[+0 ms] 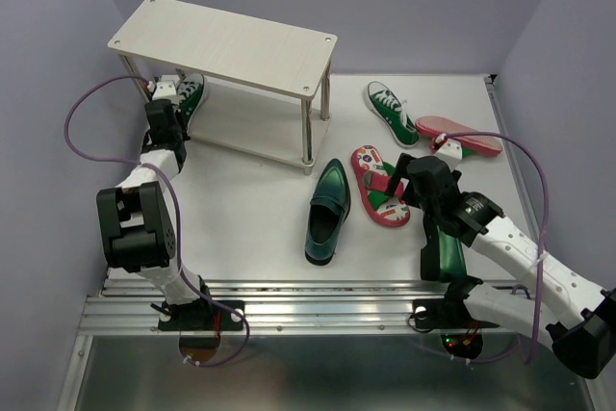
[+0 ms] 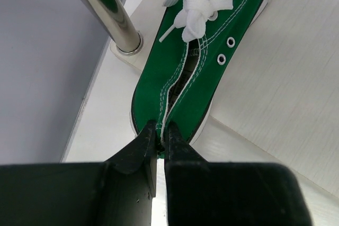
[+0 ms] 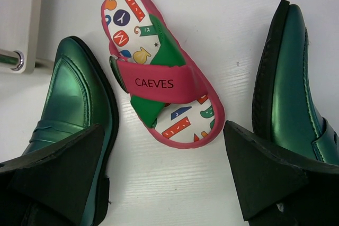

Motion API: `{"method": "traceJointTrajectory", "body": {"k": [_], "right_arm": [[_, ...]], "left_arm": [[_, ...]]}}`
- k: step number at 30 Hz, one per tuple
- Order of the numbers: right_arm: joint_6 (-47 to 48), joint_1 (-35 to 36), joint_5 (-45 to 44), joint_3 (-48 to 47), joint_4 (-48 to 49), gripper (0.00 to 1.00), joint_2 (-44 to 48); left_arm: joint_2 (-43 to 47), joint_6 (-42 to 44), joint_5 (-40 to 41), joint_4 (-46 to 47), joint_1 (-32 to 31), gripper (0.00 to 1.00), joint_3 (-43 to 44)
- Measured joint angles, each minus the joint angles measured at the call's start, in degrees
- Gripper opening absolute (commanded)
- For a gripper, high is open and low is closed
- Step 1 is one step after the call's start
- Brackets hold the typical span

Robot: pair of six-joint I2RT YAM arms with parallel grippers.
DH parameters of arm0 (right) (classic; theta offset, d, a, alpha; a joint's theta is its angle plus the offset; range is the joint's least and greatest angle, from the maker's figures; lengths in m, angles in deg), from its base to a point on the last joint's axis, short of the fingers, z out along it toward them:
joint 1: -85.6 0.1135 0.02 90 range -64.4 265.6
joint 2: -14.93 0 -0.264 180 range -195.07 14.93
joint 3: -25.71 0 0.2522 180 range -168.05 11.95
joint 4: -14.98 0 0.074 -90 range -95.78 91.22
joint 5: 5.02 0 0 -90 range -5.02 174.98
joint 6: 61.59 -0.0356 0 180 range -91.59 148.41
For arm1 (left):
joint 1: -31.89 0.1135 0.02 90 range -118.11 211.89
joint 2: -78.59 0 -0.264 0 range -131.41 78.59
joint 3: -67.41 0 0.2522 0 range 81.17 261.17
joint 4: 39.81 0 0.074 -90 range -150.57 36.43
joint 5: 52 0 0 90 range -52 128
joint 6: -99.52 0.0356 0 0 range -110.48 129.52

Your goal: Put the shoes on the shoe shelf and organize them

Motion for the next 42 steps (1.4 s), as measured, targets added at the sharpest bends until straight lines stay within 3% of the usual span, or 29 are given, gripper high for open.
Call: {"method": "traceJointTrajectory", "body": {"k": [3,4,5,6,8,9,10,31,42], "right_arm": [[0.0,0.0,-0.1,0.0,0.0,1.0,-0.6],[0.0,0.0,-0.1,0.0,0.0,1.0,-0.7],[0.0,0.0,-0.1,0.0,0.0,1.0,-0.7],[0.0,0.0,-0.1,0.0,0.0,1.0,-0.8],[0.0,0.0,-0.1,0.0,0.0,1.0,-0.9],[0.0,0.0,-0.1,0.0,0.0,1.0,-0.9],[0.0,0.0,-0.1,0.0,0.0,1.0,-0.9],[0.2,0.0,-0.1,0.0,0.0,1.0,-1.4],[0.2,0.0,-0.1,0.0,0.0,1.0,-2.3]], "left_arm": [[-2.1,-0.5,0.4,-2.2,0.0,0.04,3.6],[-3.1,-0.7,0.2,-3.0,0.0,0.09,5.1],[-4.1,-0.7,0.0,-3.6,0.0,0.26,6.6],[-4.9,-0.7,-0.4,-4.1,0.0,0.33,7.8],[-5.3,-1.3,-0.8,-4.0,0.0,0.36,8.4],[-5.2,-1.6,-1.1,-3.9,0.0,0.32,8.5],[-5.1,-1.7,-1.4,-3.5,0.0,0.0,8.5],[-3.5,0.0,-14.4,3.0,0.1,0.0,4.3],[-3.5,1.2,-16.6,5.8,0.4,0.0,3.8]]}}
